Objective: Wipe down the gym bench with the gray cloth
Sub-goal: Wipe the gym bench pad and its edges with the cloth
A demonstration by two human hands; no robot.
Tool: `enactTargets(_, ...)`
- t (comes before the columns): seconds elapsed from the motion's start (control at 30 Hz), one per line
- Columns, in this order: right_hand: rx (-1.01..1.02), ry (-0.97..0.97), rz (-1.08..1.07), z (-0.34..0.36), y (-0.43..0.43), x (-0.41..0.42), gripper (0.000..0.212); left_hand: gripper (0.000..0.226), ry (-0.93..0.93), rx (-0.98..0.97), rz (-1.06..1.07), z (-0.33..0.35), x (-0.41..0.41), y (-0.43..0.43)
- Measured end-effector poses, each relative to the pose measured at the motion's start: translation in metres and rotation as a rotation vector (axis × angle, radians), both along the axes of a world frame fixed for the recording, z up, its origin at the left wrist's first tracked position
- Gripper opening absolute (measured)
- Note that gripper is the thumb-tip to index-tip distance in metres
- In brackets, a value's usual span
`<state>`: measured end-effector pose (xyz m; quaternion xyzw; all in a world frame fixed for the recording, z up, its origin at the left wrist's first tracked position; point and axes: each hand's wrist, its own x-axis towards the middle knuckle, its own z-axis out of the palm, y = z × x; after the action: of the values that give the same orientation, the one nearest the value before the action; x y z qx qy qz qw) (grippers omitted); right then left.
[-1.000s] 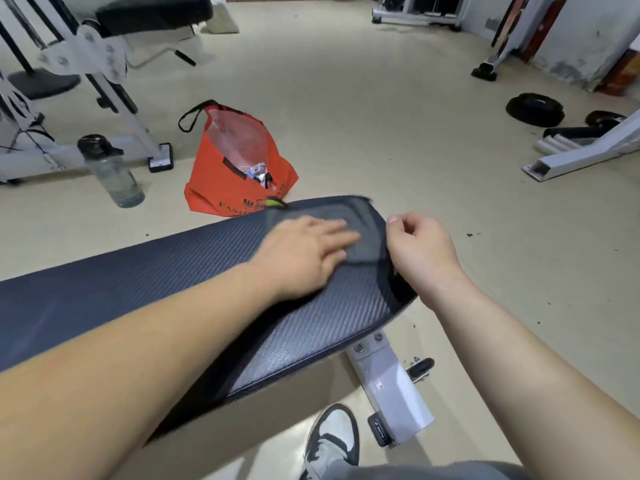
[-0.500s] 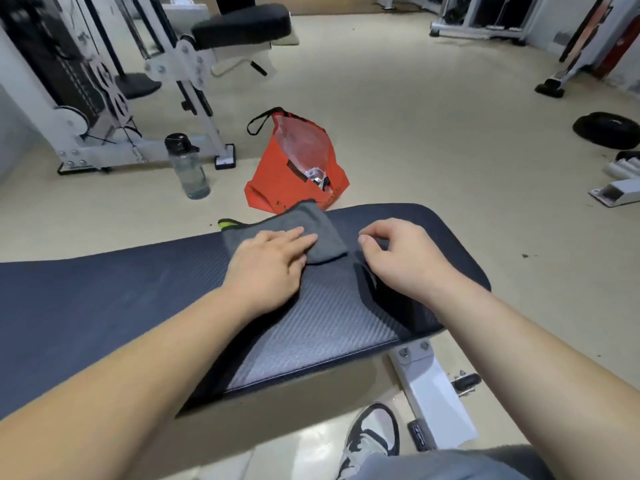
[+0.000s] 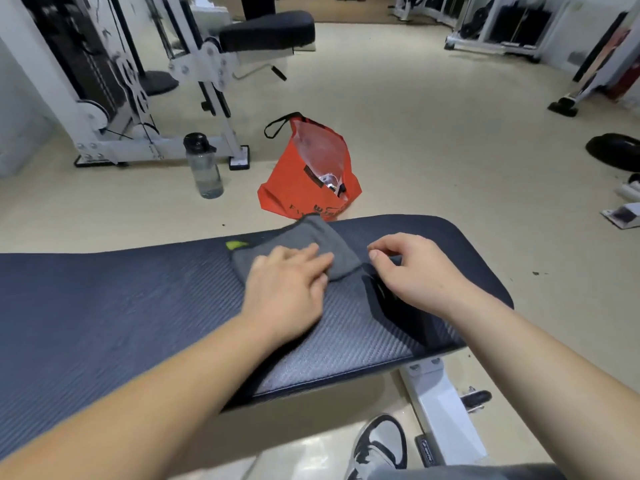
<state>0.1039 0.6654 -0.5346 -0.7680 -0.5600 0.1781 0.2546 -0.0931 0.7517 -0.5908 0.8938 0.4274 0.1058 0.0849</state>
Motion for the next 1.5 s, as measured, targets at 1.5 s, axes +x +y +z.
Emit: enactTargets(1.5,-0.296,-0.315,0.234,-0.001,0.069,-0.128,0.044,0.064,0.146,0.034,0.034,0.015,-0.149,-0.037)
